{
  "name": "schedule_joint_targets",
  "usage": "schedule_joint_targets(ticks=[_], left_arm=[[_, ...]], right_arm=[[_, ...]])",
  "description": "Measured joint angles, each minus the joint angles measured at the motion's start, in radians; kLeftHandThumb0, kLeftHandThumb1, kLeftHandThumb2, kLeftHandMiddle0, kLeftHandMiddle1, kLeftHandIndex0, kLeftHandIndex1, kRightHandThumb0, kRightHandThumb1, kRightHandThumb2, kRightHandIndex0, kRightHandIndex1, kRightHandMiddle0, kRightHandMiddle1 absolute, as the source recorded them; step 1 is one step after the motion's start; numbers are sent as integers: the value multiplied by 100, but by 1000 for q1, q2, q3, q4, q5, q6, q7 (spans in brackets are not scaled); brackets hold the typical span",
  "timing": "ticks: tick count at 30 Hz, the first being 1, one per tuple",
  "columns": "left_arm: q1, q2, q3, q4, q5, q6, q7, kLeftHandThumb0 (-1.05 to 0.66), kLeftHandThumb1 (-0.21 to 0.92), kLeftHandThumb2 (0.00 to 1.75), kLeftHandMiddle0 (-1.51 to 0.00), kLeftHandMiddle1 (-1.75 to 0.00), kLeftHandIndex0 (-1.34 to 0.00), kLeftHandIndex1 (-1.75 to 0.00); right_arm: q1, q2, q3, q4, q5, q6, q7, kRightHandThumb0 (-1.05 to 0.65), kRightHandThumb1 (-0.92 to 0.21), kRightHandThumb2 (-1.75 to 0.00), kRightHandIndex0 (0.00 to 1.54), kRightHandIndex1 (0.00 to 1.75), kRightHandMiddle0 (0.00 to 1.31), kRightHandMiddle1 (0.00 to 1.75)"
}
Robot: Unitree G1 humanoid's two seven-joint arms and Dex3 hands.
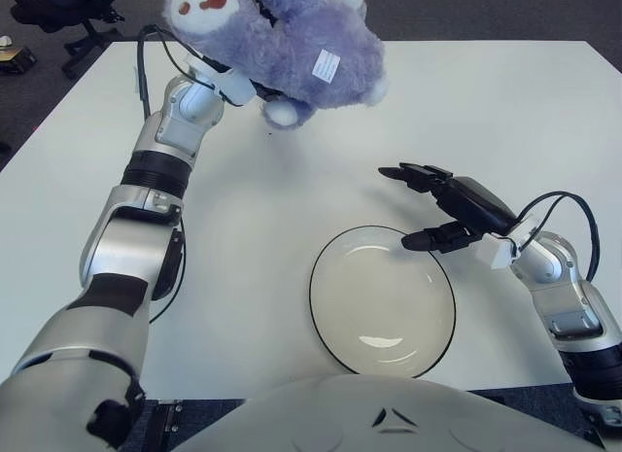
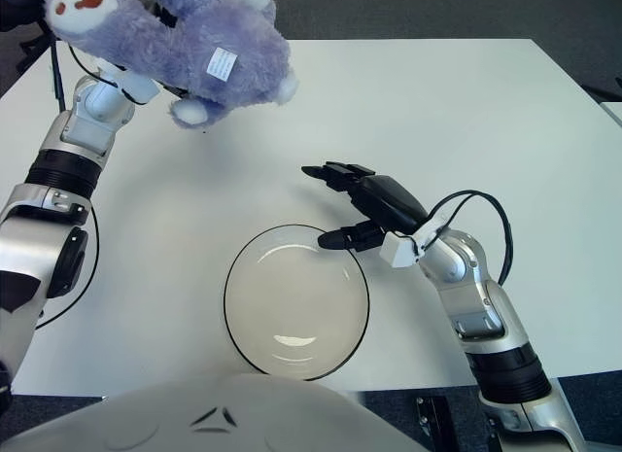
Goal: Put the doll into the plate.
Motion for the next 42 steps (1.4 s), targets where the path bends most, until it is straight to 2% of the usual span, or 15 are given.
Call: schedule_joint_targets(ticks=[15, 30, 35, 42], left_arm=[[0, -12, 0, -1, 0, 0, 0, 0, 20, 143, -72, -166, -48, -175], [0, -18, 0, -1, -9, -3, -15, 0, 21, 142, -72, -166, -48, -175], [0, -22, 0, 0, -10, -4, -19, 0, 21, 142, -72, -166, -47, -175], [0, -25, 0, 4, -10, -4, -19, 0, 21, 142, -72, -166, -47, -175]], right_arm=[[21, 34, 21, -21, -45, -8, -12, -85, -92, -47, 17, 0, 14, 9], [31, 96, 67, -41, -44, 11, -12, -77, -92, -48, 18, 0, 17, 8], [55, 115, 97, -48, -44, 23, -12, -73, -92, -51, 18, 0, 18, 8], [67, 120, 104, -49, -44, 44, -11, -69, -92, -62, 19, 0, 19, 8]])
